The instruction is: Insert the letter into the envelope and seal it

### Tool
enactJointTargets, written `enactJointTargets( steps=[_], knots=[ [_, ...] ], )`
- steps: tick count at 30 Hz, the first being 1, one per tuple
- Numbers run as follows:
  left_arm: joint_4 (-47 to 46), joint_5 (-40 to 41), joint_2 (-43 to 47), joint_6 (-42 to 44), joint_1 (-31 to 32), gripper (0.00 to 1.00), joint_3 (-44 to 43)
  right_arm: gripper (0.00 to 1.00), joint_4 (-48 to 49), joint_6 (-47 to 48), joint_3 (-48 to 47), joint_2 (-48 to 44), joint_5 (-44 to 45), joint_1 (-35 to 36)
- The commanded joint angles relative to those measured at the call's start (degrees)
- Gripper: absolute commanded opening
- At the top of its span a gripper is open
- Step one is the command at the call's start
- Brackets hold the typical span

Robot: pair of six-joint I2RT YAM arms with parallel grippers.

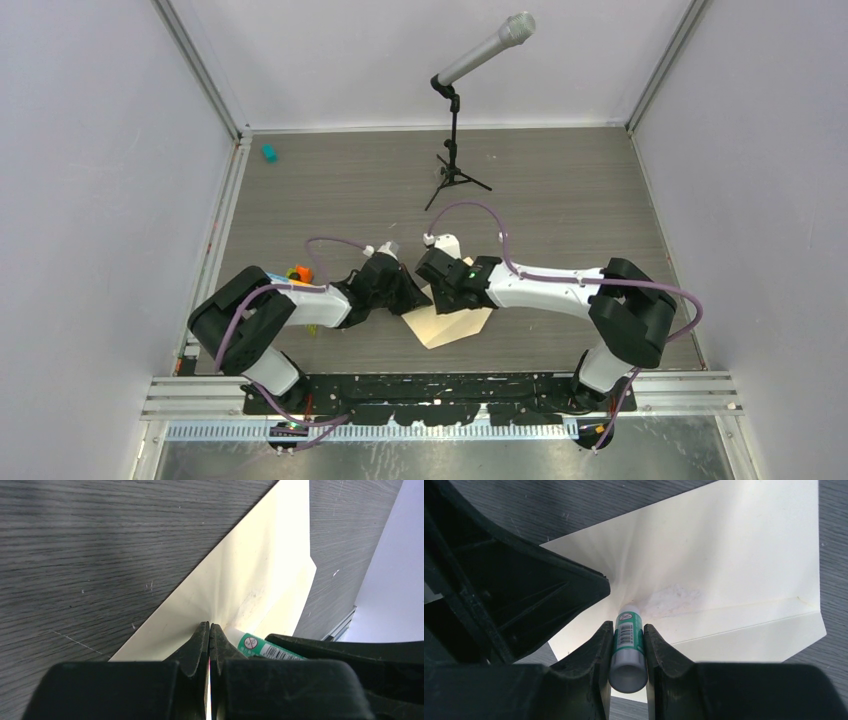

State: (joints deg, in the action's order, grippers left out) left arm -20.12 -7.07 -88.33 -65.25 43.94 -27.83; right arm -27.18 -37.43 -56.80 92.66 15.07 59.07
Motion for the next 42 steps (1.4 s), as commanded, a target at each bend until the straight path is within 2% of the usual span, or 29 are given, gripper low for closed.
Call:
enactJointTargets(
  steps=[1,26,42],
  knots=[
    [0.9,3.47,-1.93,-0.05,-0.26,0.0,1.38,0.01,-1.4,-1.15,0.9,1.11,-2.81,1.46],
    [-1.32,2.89,-4.03,-1.41,-0.26,0.0,1.99,0.01,0.96,-4.0,-1.42,4.29,-2.35,5.57],
    [-1.78,1.47,-5.24,0.1,-0.26,0.0,1.39,0.01,-1.76,-3.97,1.29,0.58,3.13,2.99]
  ],
)
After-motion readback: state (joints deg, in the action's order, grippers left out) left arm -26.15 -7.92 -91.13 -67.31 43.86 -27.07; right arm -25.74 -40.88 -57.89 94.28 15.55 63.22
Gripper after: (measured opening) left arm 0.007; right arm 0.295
